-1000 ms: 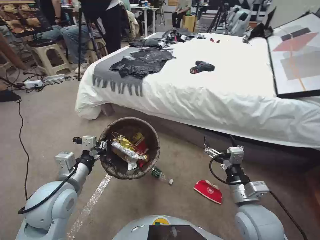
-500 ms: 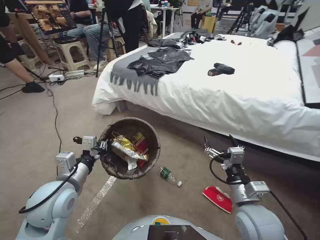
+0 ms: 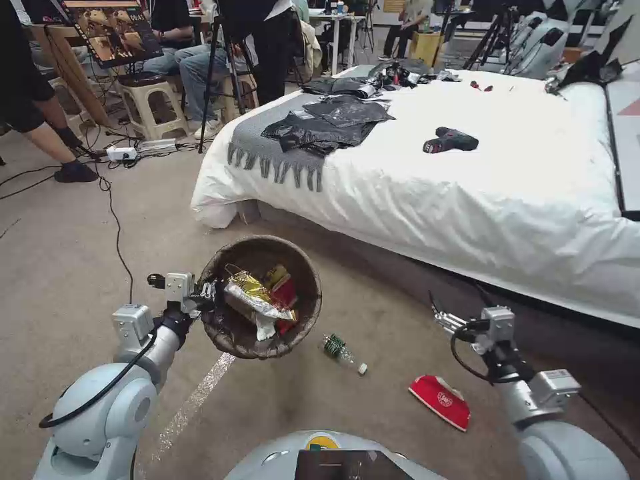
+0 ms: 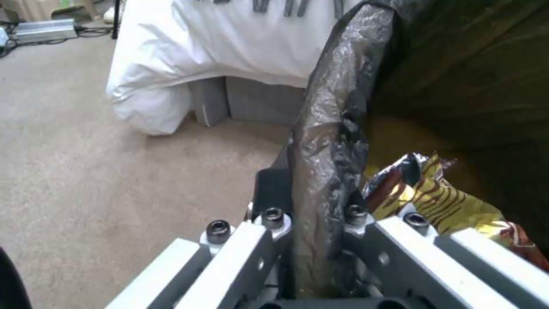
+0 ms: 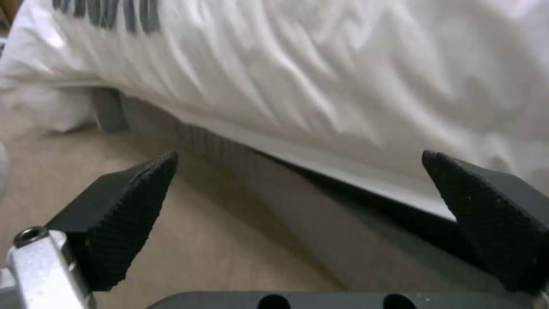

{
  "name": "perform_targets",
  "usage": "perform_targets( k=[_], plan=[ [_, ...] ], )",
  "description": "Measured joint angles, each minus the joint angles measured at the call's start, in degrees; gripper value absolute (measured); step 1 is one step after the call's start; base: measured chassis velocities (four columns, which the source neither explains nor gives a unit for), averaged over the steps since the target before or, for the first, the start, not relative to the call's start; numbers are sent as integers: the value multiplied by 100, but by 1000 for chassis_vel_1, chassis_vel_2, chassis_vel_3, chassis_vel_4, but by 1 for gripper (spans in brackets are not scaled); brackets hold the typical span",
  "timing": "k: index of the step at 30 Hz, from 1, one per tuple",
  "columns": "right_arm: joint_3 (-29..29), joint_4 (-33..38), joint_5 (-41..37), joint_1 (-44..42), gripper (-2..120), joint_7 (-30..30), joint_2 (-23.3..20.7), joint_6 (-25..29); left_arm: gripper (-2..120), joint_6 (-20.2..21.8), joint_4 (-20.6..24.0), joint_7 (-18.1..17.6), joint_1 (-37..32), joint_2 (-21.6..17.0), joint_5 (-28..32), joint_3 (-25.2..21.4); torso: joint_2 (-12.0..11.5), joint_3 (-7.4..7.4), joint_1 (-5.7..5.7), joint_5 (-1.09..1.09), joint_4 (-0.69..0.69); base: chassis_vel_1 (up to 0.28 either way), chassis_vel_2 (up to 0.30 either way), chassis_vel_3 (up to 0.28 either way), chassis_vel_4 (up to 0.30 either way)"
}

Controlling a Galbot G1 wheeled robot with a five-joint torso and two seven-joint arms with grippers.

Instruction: Pick up the trash bin, then pick up the garbage from the floor and place it into the trash bin.

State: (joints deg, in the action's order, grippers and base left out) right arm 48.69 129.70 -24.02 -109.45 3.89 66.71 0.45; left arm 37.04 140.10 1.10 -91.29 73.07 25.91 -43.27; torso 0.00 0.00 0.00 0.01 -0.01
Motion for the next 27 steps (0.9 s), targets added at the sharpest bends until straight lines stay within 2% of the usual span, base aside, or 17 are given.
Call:
perform_targets(
  k=[8, 12, 21, 27],
  plan=[
    [129, -392, -254, -165, 100, 484, -298, 82, 2, 0, 32, 6, -61, 4, -12, -5, 0, 0, 0, 0, 1, 0, 0, 0, 0],
    [117, -888, -353, -204, 100, 831, -480, 196, 2, 0, 11, 24, -42, -15, -26, 61, 0, 0, 0, -1, 0, 0, 0, 0, 0],
    [-257, -1770, -474, -38, 100, 1292, -816, 226, 2, 0, 6, 58, -27, -93, -22, 91, 0, 0, 0, -1, 1, 0, 0, 0, 0],
    [-675, -2463, -658, 199, 100, 1422, -1221, -43, 2, 0, 26, 88, -64, -127, -18, 88, 0, 1, 0, -1, 1, 0, 0, 0, 0]
  ],
)
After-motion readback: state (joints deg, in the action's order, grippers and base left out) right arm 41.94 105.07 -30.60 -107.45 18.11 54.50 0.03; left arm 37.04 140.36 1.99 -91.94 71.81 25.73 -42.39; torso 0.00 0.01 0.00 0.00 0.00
